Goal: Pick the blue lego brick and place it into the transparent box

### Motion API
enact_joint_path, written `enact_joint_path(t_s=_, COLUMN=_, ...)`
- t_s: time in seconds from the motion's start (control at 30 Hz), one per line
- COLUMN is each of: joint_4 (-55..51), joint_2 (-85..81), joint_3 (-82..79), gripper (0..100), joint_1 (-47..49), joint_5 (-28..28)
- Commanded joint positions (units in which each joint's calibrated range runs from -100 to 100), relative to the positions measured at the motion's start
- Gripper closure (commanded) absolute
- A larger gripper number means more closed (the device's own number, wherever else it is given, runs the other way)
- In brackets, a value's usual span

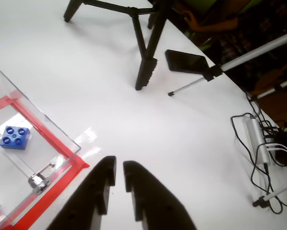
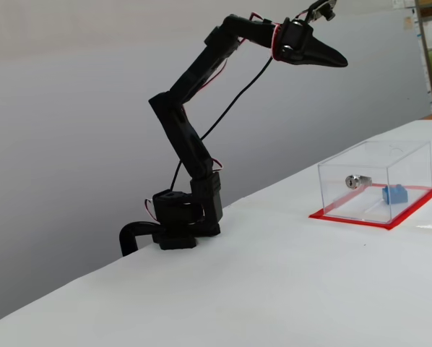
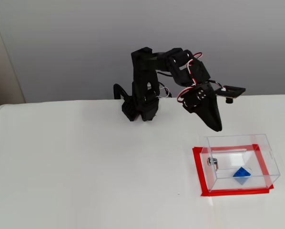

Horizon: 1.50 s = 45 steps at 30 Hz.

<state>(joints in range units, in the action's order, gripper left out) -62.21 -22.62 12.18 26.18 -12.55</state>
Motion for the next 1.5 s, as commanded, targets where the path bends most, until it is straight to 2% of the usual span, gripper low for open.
enact_joint_path(t_s=0.0, joint_4=4.42, joint_2=-9.07, joint_3=-8.02, gripper=98, joint_1=-6.54, joint_5=0.24)
enact_joint_path(t_s=0.33, joint_4=16.26, joint_2=-32.75, joint_3=-43.55, gripper=98, joint_1=-19.56, joint_5=4.36)
enact_joint_path(t_s=0.83, joint_4=17.48, joint_2=-67.20, joint_3=-83.61, gripper=98, joint_1=-32.79, joint_5=7.54)
enact_joint_path(t_s=1.07, joint_4=17.48, joint_2=-76.36, joint_3=-98.26, gripper=98, joint_1=-33.83, joint_5=9.16)
enact_joint_path(t_s=1.27, joint_4=17.56, joint_2=-77.21, joint_3=-105.49, gripper=98, joint_1=-33.31, joint_5=10.10)
enact_joint_path(t_s=1.47, joint_4=23.22, joint_2=-77.21, joint_3=-111.73, gripper=98, joint_1=-33.24, joint_5=10.10)
